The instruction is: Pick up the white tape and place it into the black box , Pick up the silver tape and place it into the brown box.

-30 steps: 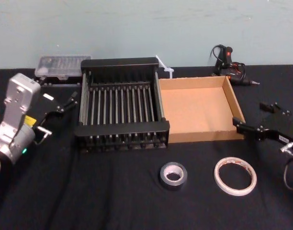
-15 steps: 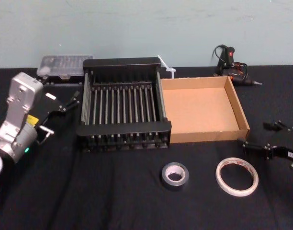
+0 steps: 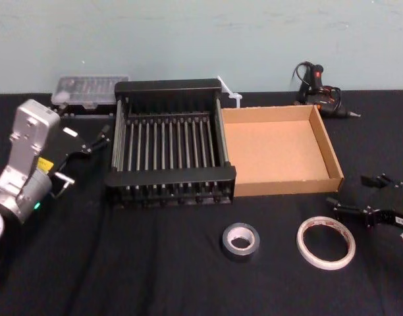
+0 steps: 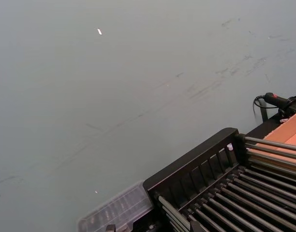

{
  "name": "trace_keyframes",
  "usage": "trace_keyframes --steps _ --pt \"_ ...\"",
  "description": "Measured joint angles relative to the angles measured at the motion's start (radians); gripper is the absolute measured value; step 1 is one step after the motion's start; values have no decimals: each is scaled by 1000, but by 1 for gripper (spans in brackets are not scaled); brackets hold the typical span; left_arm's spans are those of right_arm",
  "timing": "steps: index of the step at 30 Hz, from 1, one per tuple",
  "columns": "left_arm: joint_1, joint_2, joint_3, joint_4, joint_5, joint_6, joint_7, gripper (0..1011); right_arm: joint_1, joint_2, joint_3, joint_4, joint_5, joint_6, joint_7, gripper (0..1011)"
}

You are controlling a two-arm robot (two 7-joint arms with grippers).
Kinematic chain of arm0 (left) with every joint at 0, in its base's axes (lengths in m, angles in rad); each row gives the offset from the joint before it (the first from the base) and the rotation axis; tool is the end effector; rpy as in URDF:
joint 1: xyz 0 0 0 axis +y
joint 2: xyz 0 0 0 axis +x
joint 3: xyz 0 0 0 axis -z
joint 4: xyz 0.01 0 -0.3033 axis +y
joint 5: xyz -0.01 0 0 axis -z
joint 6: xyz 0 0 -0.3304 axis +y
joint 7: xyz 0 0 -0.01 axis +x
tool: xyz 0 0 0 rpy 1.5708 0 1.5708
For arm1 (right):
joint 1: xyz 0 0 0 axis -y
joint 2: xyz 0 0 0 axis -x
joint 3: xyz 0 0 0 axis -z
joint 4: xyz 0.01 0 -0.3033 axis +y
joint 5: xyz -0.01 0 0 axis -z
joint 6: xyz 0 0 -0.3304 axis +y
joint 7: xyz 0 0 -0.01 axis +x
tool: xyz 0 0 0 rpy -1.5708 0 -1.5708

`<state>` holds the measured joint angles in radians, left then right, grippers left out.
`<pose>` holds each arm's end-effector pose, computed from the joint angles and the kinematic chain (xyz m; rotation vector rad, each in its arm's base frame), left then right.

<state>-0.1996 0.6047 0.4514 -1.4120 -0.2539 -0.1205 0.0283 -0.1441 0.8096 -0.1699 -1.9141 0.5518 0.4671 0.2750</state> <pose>0.3807 0.0845 -0.3171 0.3044 -0.2851 1.2480 0.2994 -0.1057 -0.2274 -0.5079 0.1897 -0.9572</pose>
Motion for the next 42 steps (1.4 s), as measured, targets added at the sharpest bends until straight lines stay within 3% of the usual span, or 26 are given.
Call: trace_keyframes --steps 19,31,42 --pt "0 0 0 0 0 0 0 1001 1 -2 2 1 3 1 -3 1002" --pt "0 0 0 0 0 0 0 1001 -76 19 52 -36 24 -3 19 1002" --pt "0 0 0 0 0 0 0 1001 -101 14 39 -11 -22 -42 17 1002"
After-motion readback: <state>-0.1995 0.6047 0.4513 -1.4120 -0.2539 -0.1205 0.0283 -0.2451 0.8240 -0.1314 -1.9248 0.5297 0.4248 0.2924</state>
